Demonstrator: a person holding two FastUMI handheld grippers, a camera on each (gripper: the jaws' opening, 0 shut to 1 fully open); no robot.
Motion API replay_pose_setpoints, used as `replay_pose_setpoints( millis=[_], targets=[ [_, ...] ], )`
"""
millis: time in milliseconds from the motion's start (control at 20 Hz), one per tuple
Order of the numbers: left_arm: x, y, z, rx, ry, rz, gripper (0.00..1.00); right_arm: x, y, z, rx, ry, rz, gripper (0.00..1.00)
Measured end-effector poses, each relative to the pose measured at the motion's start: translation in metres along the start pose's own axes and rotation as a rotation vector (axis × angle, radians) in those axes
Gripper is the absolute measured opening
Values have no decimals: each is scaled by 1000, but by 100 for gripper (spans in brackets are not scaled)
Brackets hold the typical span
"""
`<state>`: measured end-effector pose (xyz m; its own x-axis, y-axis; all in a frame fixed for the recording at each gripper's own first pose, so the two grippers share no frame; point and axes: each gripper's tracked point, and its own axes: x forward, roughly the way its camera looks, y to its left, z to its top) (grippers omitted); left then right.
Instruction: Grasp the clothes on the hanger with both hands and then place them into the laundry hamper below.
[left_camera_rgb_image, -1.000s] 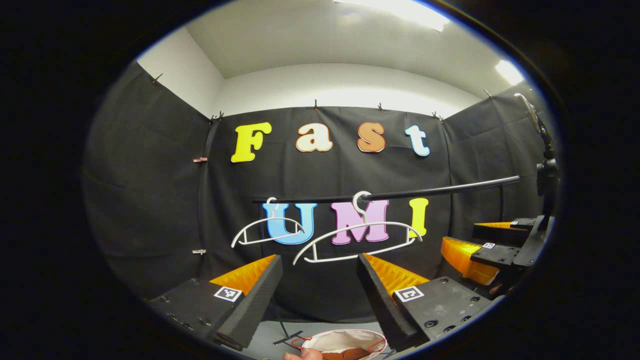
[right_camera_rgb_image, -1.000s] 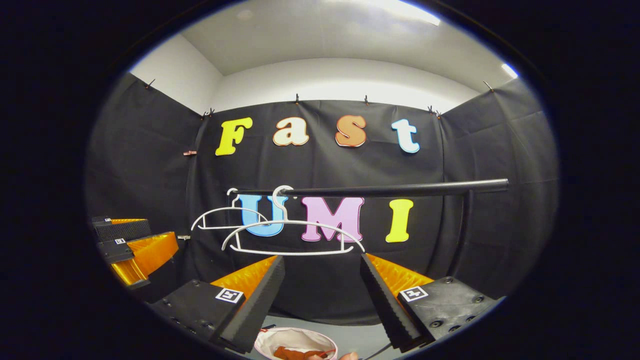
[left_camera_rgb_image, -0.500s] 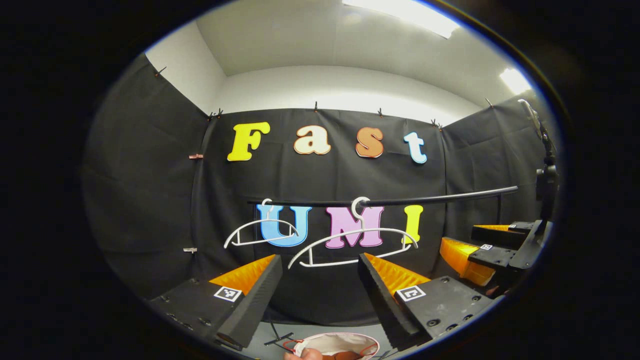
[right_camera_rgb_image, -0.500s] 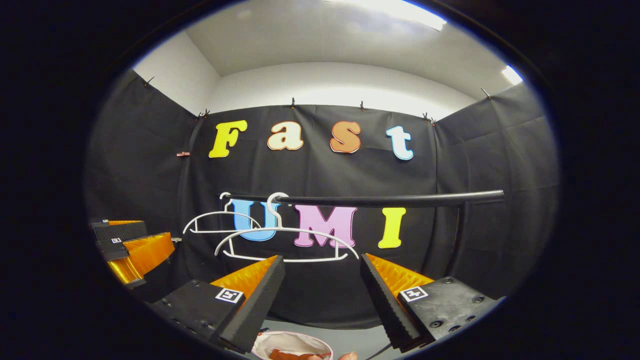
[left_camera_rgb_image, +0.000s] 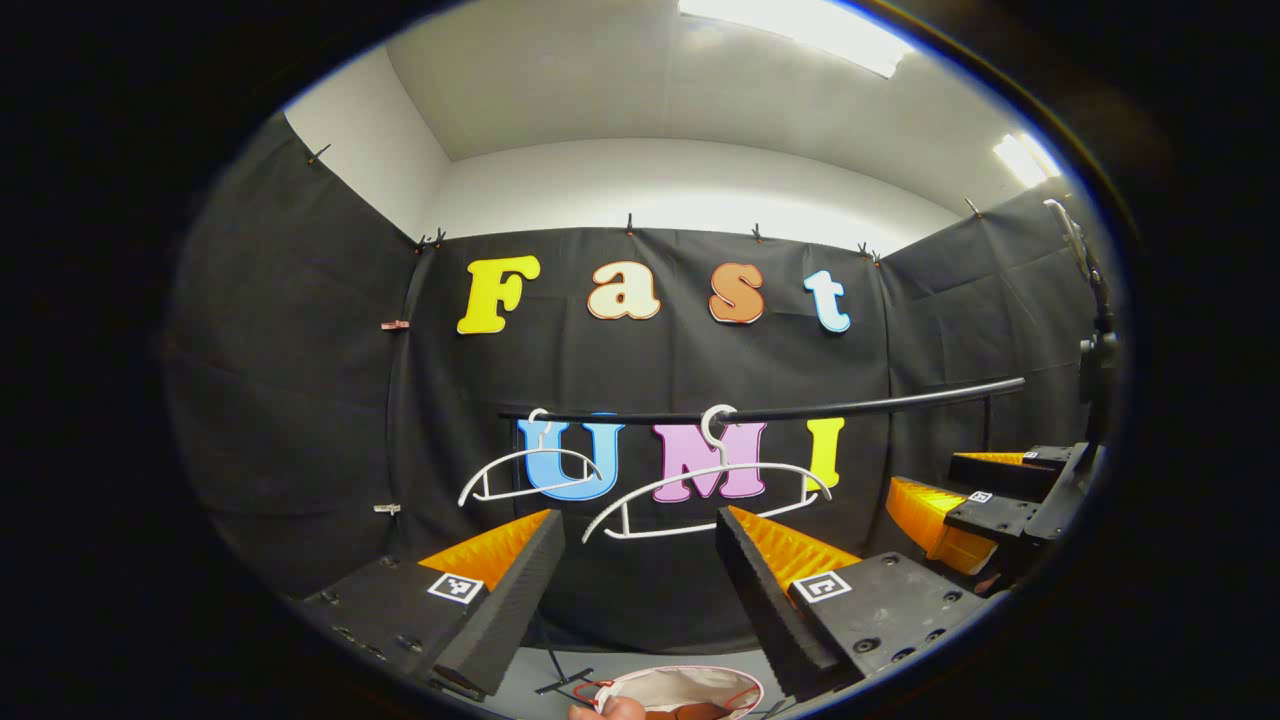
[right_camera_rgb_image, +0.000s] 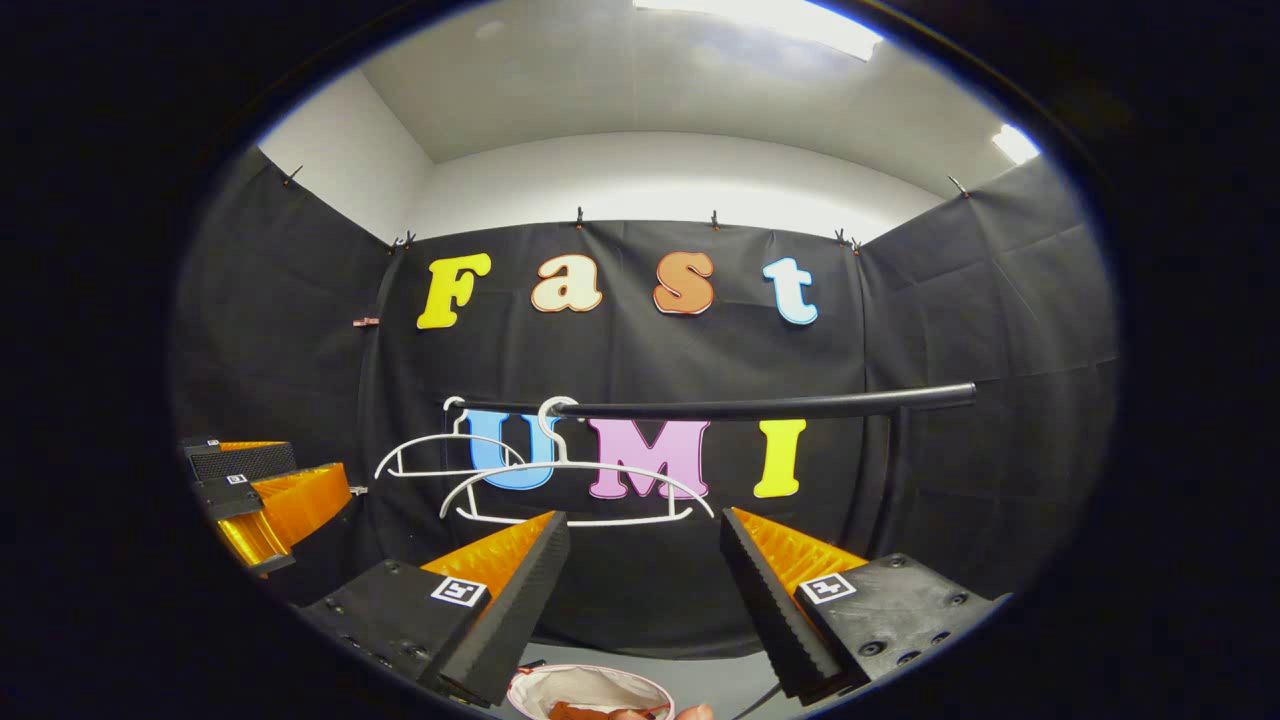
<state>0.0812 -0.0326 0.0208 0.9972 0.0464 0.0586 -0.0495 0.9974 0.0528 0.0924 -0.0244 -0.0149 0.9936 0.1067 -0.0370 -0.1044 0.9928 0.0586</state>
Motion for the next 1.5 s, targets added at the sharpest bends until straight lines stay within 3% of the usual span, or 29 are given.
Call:
replay_pose_setpoints(
  millis=[1500],
  targets=[
    [7,-6,-4,1,14,-16,96,2,3,-5,-15,-6,-18,97]
  ],
)
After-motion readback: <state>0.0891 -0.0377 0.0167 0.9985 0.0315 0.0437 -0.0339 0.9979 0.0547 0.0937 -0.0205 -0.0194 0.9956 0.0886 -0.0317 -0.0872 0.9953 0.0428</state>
